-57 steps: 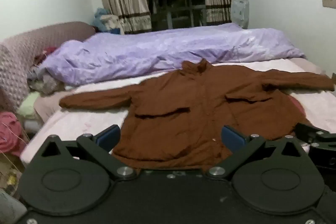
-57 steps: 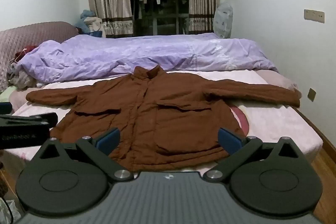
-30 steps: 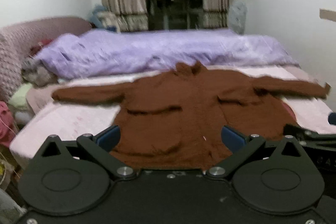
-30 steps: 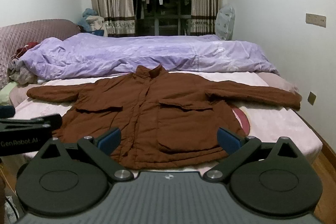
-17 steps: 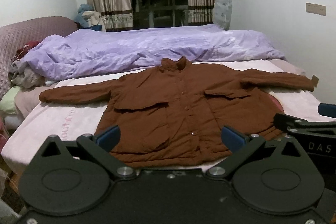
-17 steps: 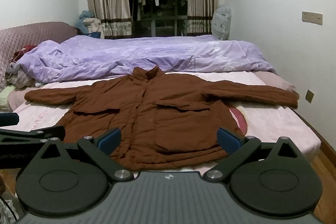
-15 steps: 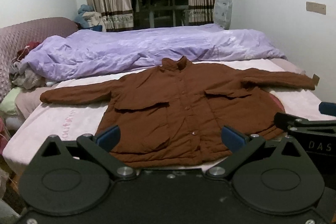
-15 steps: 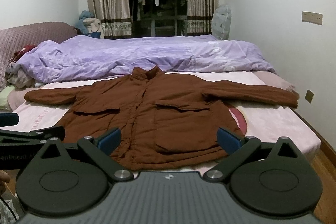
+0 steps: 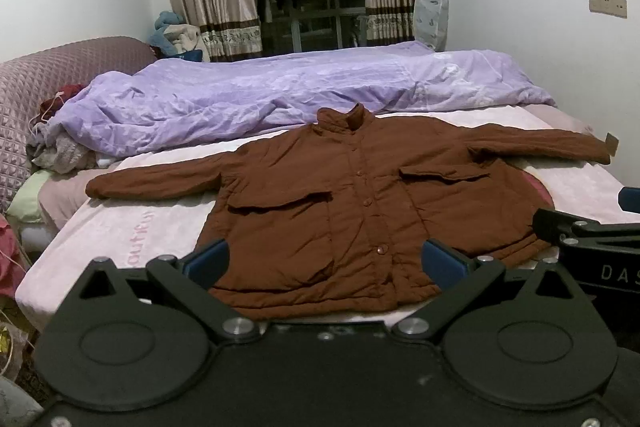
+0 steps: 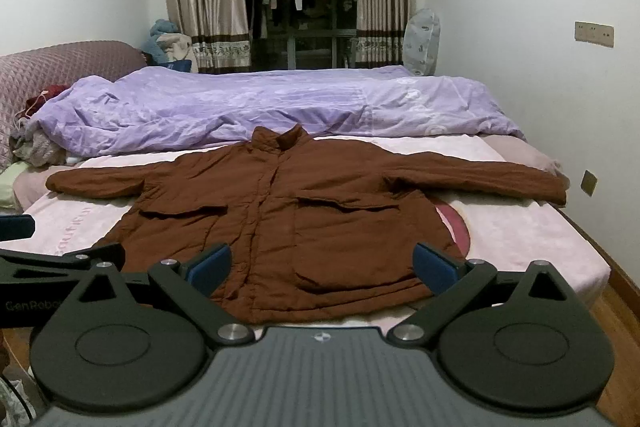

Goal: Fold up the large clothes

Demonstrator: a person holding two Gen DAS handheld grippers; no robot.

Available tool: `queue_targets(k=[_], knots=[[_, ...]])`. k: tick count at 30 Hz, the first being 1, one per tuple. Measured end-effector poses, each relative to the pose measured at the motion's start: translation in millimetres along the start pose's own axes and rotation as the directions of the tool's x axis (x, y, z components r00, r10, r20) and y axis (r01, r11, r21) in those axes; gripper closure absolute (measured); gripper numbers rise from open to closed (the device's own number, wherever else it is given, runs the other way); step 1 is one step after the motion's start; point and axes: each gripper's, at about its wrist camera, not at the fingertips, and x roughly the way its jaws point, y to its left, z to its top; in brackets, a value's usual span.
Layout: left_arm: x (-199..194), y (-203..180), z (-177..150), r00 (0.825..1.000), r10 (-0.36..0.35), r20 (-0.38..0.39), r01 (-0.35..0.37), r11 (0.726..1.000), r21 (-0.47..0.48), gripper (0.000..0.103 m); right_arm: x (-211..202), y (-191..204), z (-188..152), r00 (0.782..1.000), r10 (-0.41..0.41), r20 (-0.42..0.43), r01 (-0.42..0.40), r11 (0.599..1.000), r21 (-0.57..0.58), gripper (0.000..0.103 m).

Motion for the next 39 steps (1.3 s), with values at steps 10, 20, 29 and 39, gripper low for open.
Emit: queue_targets(k=[10,20,29,39], knots=[[1.3,-0.5,-0.7,1.000,0.000,0.000,0.000,1.000,-0.002,0.000,0.4,0.1,-1.2,1.000,0.000,-0.004,0.000,1.000,0.001,0.000],[2.8,-0.6,-1.7,1.000,0.006,-0.002,-0.006,1.000,-0.001,0.000,0.9,0.0,-1.2,1.000,0.003,-0.006,-0.003,1.000,0.002,0.000],[3.9,-2.7,-3.7,1.000,0.018,-0.004,-0.018,1.000,0.004,0.000,1.4,4.5,-6.0,1.000,0.005,-0.010,-0.005,1.000,0.001,0.000],[13.1,0.3,-8.0,1.000,0.016,0.002,-0.016,1.000,0.007,0.000,7.7,9.8,-14.0,1.000,0.013,-0.008,-0.013,1.000,-0.014,0.000]])
